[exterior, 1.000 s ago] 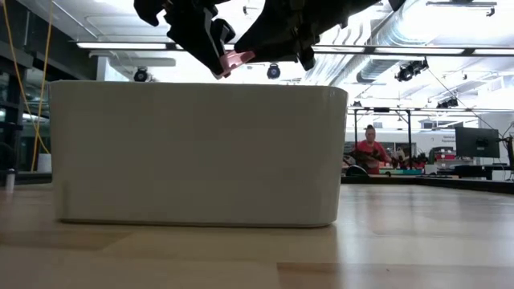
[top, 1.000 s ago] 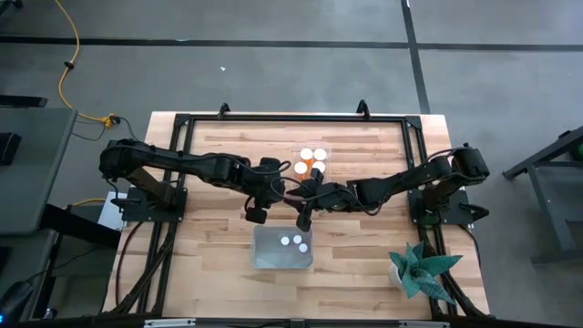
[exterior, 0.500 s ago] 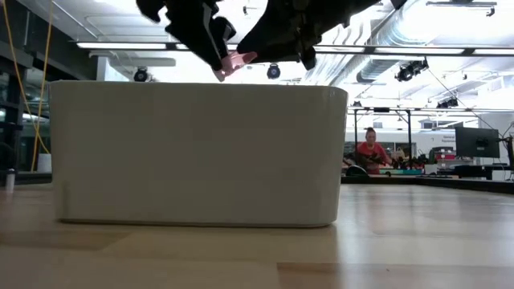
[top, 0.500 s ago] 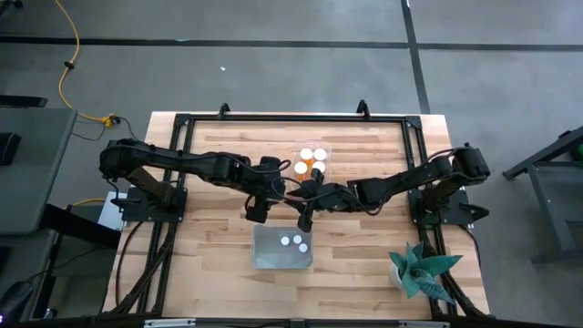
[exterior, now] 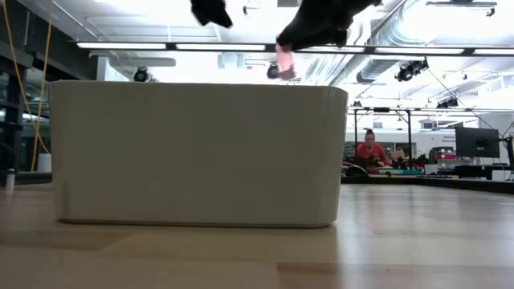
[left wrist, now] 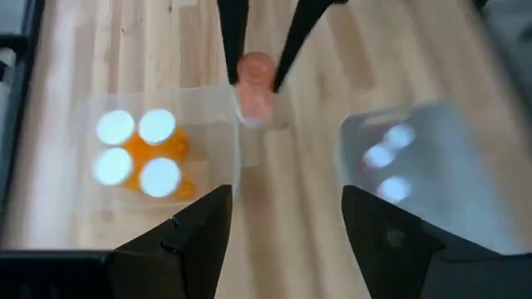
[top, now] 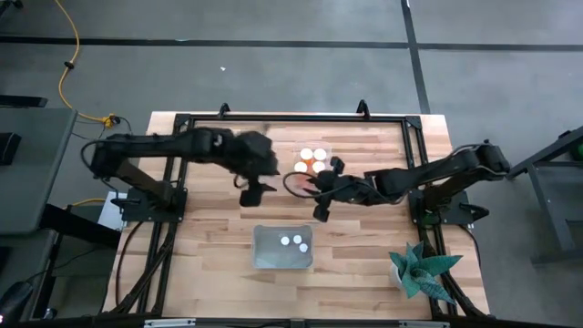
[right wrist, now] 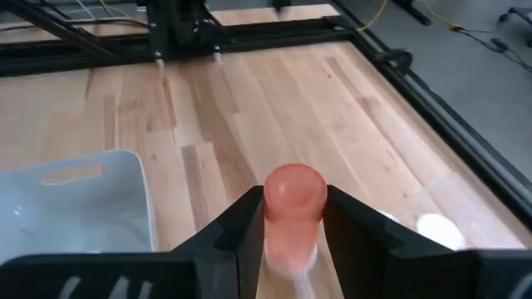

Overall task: Pick and place medicine bottles into bin by pill shape (circle, oval)
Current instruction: Put the pink pill bottle into the gray bin

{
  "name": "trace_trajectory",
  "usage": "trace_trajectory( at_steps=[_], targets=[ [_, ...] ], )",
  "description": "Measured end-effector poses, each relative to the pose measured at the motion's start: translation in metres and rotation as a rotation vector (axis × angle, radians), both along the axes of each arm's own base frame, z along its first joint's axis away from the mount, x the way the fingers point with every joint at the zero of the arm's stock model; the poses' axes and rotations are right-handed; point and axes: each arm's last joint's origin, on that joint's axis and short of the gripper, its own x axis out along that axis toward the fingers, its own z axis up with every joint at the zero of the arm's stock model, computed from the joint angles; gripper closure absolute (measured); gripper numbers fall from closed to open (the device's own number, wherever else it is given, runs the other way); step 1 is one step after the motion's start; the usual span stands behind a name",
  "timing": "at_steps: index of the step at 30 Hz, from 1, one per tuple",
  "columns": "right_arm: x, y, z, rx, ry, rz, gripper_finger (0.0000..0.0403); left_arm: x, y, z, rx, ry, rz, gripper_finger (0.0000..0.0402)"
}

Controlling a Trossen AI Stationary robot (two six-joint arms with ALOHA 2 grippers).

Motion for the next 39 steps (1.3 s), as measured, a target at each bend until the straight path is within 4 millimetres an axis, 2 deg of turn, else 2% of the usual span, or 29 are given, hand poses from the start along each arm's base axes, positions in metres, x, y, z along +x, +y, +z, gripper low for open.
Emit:
trace_trajectory(
  at_steps=[4,8,13,17,21,25,30,34,39],
  targets=[
    [-0.014,-0.003,0.003,0.011,-0.012,-0.012,0.0291,-0.029,0.004,0.009,-0.121,-0.156,0.088,0.0189],
    [-0.020,-0.004,-0.004,0.063,-0.081,-0.029,0.0291,-0.057,-0.002,0.006,-0.199,-0.372,0.158,0.0196],
    [-0.017,-0.003,-0.006,0.116,-0.176,-0.014,0.0291,-0.080,-0.015,-0.015,-0.323,-0.605,0.215,0.0199],
    [-0.014,-0.003,0.001,0.126,-0.276,0.002,0.0291,-0.088,-0.027,-0.039,-0.401,-0.801,0.262,0.0199],
    [-0.011,-0.006,0.011,0.138,-0.381,0.002,0.0291,-0.089,-0.039,-0.073,-0.484,-0.929,0.340,0.0200],
    [-0.009,-0.008,0.021,0.173,-0.484,0.027,0.0291,-0.084,-0.046,-0.099,-0.562,-1.000,0.440,0.0200],
    [-0.008,-0.010,0.036,0.195,-0.635,0.052,0.0291,-0.067,-0.051,-0.107,-0.605,-1.077,0.470,0.0200],
    [-0.008,-0.011,0.040,0.229,-0.686,0.051,0.0291,-0.048,-0.052,-0.115,-0.563,-1.044,0.455,0.0200],
    [-0.008,-0.010,0.043,0.279,-0.725,0.066,0.0291,-0.024,-0.054,-0.112,-0.486,-1.029,0.438,0.0200]
  ],
)
